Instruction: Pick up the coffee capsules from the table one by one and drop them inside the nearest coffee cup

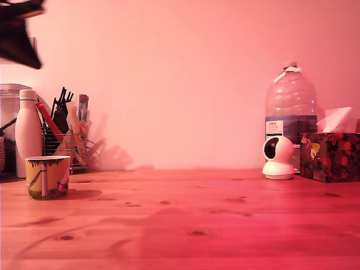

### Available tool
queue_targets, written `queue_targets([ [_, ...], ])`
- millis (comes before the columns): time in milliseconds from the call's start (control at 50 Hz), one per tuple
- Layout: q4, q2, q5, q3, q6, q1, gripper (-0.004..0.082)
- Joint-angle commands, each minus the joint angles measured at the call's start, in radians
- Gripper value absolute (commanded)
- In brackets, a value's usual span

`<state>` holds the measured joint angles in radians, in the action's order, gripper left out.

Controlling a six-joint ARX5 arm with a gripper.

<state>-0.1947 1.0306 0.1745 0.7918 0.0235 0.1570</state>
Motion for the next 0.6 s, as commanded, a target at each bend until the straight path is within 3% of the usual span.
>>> queue_targets([
  [0, 0.032, -0.048, 0.0, -0.059, 0.002, -0.003, -0.0014],
  [100, 0.057, -0.121, -0.01, -0.127, 0.002, -0.006, -0.0014],
  [180, 0.077, -0.183, -0.034, -0.186, 0.035, -0.006, -0.0014],
  [460, 0.14, -0.419, -0.104, -0.406, 0.035, -0.006, -0.0014],
  [480, 0.139, -0.436, -0.109, -0.418, 0.091, -0.006, -0.0014],
  [580, 0.135, -0.529, -0.118, -0.478, 0.091, -0.006, -0.0014],
])
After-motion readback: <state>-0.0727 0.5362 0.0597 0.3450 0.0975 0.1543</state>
